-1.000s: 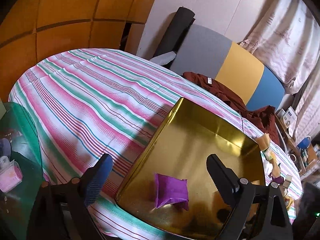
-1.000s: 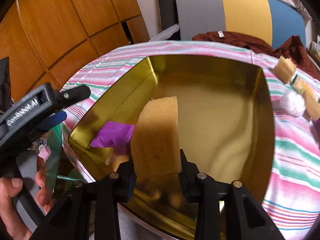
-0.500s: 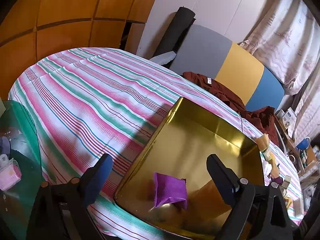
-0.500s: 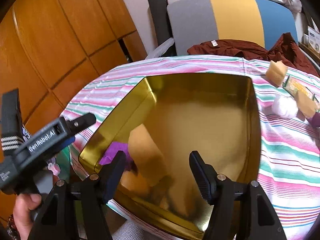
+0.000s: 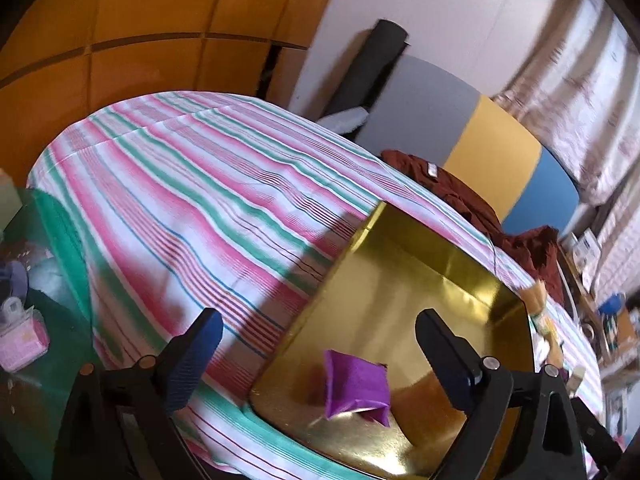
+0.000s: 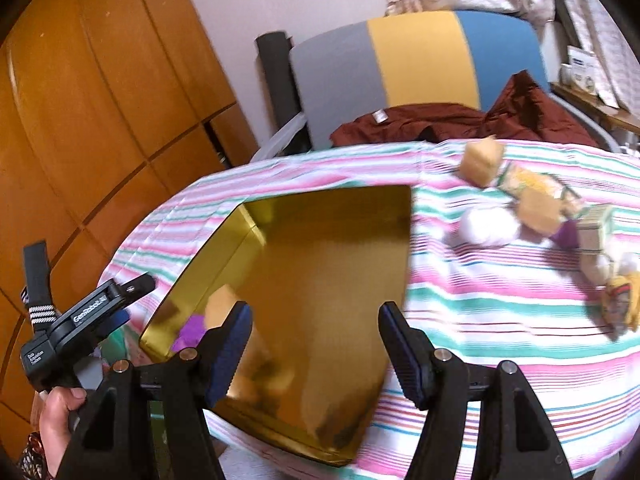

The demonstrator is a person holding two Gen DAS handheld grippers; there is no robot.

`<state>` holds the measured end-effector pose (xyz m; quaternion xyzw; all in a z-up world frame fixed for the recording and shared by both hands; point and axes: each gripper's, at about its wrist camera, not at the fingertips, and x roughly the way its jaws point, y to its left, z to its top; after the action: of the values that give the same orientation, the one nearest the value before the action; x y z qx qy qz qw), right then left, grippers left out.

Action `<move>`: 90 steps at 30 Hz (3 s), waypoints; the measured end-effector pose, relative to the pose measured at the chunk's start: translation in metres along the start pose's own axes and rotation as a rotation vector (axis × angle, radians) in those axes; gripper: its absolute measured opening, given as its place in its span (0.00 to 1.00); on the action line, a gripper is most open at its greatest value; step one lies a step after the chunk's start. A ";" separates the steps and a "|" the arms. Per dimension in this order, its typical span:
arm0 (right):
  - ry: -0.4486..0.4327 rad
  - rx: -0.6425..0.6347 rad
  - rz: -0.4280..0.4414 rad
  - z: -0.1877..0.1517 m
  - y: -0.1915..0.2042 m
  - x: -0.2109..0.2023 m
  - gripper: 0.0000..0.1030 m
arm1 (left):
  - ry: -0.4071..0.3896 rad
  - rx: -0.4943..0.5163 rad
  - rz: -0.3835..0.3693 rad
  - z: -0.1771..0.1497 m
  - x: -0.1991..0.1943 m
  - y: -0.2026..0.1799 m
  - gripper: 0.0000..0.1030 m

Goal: Organize objects
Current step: 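Move the right gripper to the clear plastic-wrapped ball and grasp it, then grasp the yellow knit sock with the left gripper while the right holds the plastic ball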

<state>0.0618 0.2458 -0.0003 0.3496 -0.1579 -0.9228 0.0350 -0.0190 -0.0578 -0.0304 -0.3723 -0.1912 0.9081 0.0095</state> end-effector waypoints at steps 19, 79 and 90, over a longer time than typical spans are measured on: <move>-0.010 0.128 -0.328 -0.023 -0.132 -0.056 0.65 | 0.101 0.239 -0.314 -0.053 -0.013 -0.089 1.00; -0.040 0.312 -0.448 0.011 -0.322 -0.039 0.60 | 0.263 0.585 -0.487 -0.154 -0.051 -0.209 1.00; -0.060 0.253 -0.495 -0.003 -0.317 -0.019 0.36 | 0.280 0.602 -0.471 -0.158 -0.041 -0.226 1.00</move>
<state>0.0924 0.5487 -0.0903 0.3514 -0.1827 -0.8862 -0.2403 0.0903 0.1991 -0.0254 -0.4191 0.0065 0.8369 0.3520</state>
